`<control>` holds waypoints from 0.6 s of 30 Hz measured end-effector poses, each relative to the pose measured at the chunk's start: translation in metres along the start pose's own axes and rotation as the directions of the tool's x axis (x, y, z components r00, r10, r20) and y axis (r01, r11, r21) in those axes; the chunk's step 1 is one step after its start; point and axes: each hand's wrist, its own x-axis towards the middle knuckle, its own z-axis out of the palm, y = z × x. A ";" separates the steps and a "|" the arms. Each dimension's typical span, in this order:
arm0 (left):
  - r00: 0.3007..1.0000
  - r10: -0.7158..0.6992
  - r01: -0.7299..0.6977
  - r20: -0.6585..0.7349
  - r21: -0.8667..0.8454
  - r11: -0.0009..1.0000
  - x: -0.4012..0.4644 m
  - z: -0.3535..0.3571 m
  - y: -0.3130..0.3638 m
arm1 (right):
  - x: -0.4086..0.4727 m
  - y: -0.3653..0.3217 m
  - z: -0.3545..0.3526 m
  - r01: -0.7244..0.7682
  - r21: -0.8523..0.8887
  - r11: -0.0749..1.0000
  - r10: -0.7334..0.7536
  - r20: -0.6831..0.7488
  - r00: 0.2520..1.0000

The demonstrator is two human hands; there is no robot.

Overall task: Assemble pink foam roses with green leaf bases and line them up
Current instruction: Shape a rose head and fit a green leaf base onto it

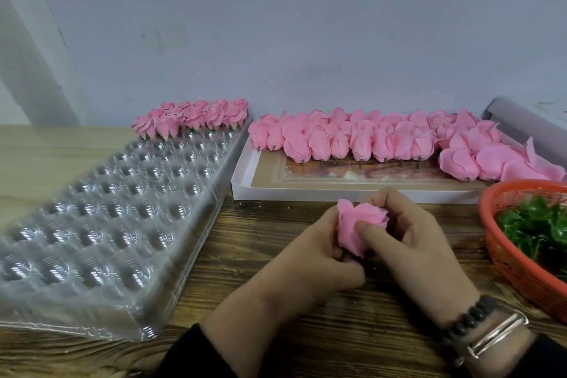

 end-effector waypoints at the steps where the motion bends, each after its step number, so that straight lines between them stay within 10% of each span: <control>1: 0.999 0.017 -0.014 -0.041 0.089 0.996 0.001 0.002 -0.001 | -0.001 -0.001 0.001 0.006 -0.009 1.000 -0.006 0.023 1.000; 10: 0.923 0.227 -0.128 -0.311 0.307 0.943 0.002 0.016 0.000 | -0.008 -0.003 0.011 0.129 -0.245 0.961 -0.106 0.105 0.989; 18: 0.873 0.231 -0.180 -0.430 0.156 0.971 0.003 0.016 0.006 | -0.003 0.000 0.005 0.112 0.037 0.993 -0.105 -0.155 0.982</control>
